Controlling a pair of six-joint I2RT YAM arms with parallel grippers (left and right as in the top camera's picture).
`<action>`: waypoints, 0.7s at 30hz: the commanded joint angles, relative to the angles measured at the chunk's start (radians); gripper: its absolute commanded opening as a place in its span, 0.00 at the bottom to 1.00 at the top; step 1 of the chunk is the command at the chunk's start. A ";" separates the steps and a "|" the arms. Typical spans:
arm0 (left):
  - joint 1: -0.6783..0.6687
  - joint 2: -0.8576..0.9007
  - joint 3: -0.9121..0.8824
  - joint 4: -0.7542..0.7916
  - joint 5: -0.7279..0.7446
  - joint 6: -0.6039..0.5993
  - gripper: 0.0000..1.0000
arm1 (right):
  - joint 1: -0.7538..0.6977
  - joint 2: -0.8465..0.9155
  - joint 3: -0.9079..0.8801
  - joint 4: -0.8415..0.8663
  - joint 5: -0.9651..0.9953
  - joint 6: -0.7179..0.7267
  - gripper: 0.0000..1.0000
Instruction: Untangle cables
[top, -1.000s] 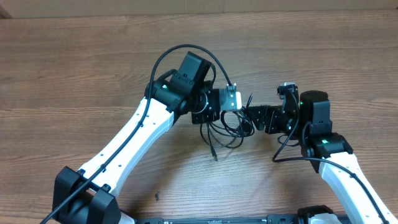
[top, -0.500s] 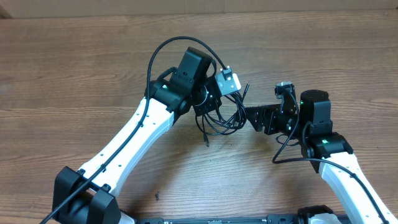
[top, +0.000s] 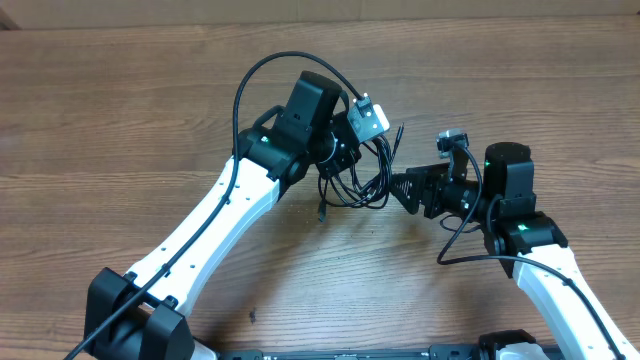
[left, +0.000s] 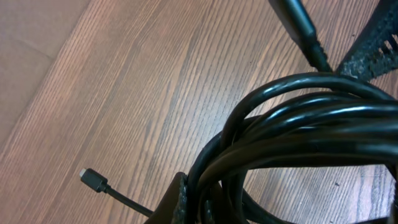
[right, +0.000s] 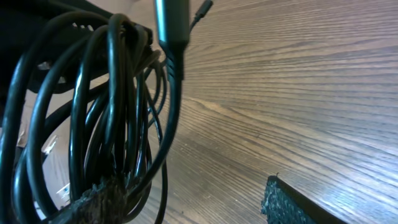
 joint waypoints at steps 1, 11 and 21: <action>-0.007 -0.025 0.023 0.025 0.002 -0.037 0.04 | 0.005 -0.012 0.021 0.009 -0.062 -0.007 0.70; -0.006 -0.024 0.023 0.021 -0.074 -0.037 0.04 | 0.005 -0.012 0.021 0.010 -0.085 -0.008 0.70; -0.011 0.002 0.022 0.010 -0.070 -0.063 0.04 | 0.005 -0.012 0.021 0.059 -0.175 -0.007 0.70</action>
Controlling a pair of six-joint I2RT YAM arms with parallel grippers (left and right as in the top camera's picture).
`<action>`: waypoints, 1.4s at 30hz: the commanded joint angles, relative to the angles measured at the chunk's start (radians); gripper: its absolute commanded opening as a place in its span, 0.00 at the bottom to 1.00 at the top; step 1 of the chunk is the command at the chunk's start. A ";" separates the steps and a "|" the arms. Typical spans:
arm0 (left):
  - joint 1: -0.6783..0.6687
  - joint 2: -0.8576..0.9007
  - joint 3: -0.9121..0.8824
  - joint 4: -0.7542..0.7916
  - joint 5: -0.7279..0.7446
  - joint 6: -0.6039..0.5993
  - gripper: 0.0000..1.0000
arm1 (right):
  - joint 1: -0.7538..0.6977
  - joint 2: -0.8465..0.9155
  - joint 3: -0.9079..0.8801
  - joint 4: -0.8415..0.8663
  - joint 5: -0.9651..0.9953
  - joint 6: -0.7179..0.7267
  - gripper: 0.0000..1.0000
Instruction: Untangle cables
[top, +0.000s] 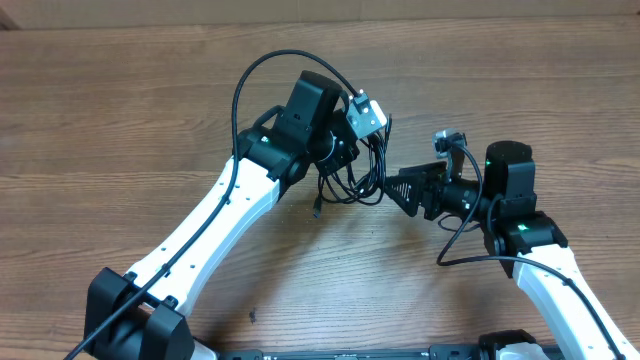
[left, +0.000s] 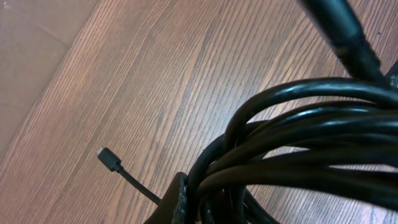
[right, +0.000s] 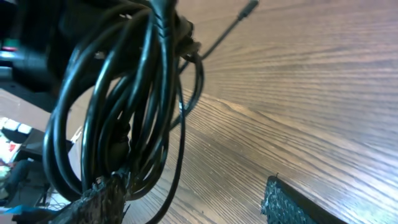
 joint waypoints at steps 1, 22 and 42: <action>-0.015 0.002 0.022 0.004 -0.008 -0.033 0.04 | 0.005 -0.012 0.021 0.017 -0.073 -0.008 0.70; -0.116 0.002 0.022 -0.006 -0.279 0.001 0.04 | 0.005 -0.012 0.021 0.019 -0.077 -0.008 0.71; -0.131 0.002 0.022 -0.009 0.062 -0.014 0.04 | 0.005 -0.012 0.021 0.020 -0.072 -0.008 0.72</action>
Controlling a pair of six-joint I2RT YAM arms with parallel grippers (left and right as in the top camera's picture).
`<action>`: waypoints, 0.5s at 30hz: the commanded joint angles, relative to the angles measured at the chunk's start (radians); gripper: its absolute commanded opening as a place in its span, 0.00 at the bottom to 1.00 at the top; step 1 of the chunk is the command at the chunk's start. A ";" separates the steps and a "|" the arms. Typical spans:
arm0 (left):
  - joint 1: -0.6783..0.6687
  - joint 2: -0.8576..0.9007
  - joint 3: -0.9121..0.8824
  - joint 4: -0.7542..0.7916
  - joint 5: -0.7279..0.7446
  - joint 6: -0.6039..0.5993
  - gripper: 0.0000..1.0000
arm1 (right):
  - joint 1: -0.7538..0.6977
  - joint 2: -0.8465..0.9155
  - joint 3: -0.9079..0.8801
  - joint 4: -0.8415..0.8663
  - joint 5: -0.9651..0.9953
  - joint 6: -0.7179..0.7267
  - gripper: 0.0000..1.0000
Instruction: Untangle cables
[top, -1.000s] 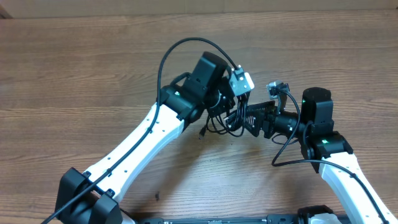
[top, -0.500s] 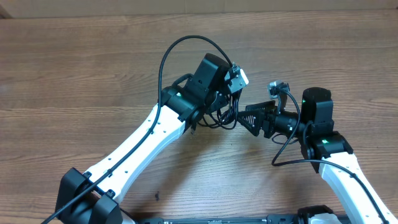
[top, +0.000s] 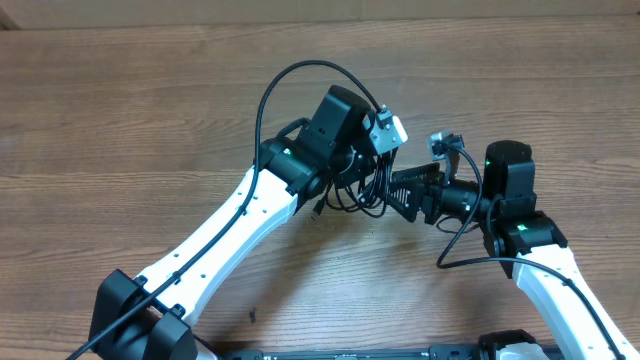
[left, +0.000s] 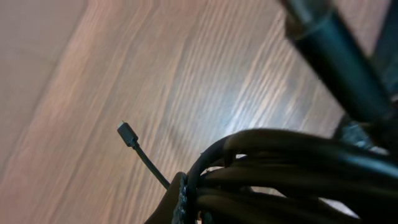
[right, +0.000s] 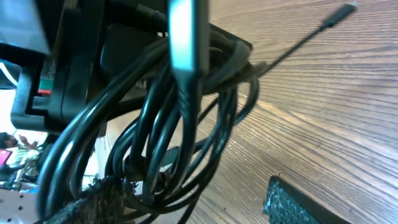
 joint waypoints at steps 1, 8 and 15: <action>-0.030 0.002 0.022 -0.001 0.127 -0.014 0.04 | 0.003 -0.012 0.021 0.011 0.022 -0.005 0.72; -0.055 0.002 0.022 -0.006 0.127 -0.014 0.04 | 0.003 -0.012 0.021 0.007 0.041 -0.005 0.72; -0.055 0.002 0.022 -0.037 0.122 -0.013 0.04 | 0.003 -0.012 0.021 -0.043 0.169 0.006 0.71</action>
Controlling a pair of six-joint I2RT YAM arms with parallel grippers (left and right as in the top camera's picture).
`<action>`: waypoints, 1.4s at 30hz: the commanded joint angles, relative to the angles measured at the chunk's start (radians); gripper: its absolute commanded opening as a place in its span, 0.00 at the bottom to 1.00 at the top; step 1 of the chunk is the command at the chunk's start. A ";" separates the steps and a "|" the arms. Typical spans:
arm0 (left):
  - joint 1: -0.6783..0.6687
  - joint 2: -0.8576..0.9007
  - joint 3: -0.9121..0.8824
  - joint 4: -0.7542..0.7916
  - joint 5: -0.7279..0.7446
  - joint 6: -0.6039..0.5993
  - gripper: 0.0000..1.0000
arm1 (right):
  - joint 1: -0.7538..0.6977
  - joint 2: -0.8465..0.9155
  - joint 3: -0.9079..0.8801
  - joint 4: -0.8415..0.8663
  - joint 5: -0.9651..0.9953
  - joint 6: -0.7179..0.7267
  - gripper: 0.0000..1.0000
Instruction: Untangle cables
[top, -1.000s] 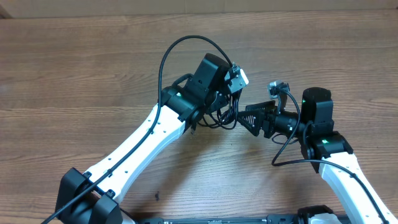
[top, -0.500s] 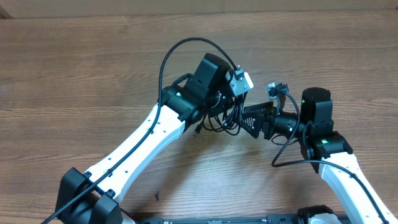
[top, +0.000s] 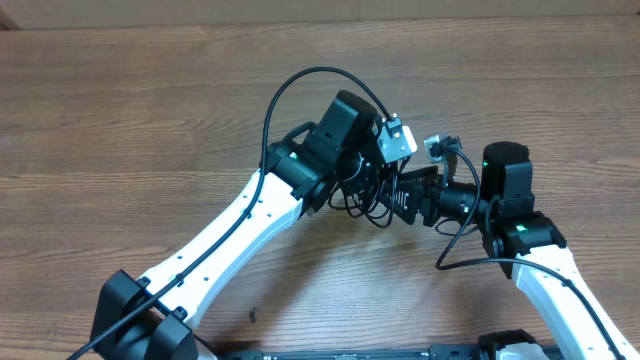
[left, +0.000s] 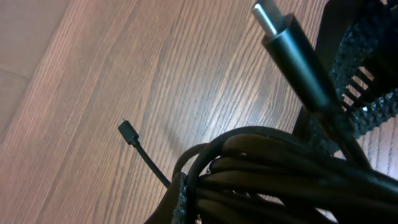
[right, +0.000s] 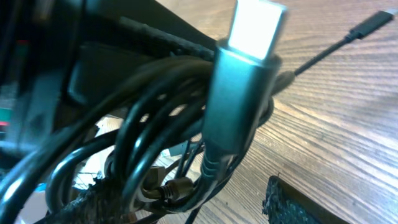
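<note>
A tangled bundle of black cables (top: 366, 203) hangs above the wooden table, and my left gripper (top: 368, 178) is shut on it. In the left wrist view the loops (left: 280, 174) press against one finger (left: 180, 198); the other finger is hidden. A grey USB-A plug (left: 292, 53) sticks up from the bundle, and a thin lead with a small plug (left: 128, 133) pokes out left. My right gripper (top: 408, 196) is open right beside the bundle. Its left finger (right: 93, 200) touches the loops (right: 149, 137), with the USB-A plug (right: 245, 68) close to the camera.
The brown wooden table (top: 120, 120) stretches around both arms. A thin cable end with a small plug (right: 368, 25) hovers over the wood. The left arm's own black cable (top: 300, 85) loops over its wrist.
My left gripper has carried the bundle a little to the right, tight against my right gripper's fingers. The USB-A plug now stands larger and closer in the right wrist view.
My left gripper held the bundle left of my open right gripper, with a gap between them. At each later moment the bundle was nearer the right gripper. Now the loops lie against its left finger, jaws unchanged.
</note>
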 joint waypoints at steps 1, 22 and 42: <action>-0.026 0.002 0.022 -0.033 0.068 -0.014 0.04 | -0.004 -0.010 0.021 -0.011 0.166 0.009 0.71; -0.031 0.002 0.022 -0.154 0.270 -0.011 0.04 | -0.005 -0.010 0.021 -0.089 0.465 0.106 0.68; -0.029 0.002 0.022 -0.361 -0.143 0.032 0.04 | -0.005 -0.010 0.021 -0.127 0.615 0.215 0.65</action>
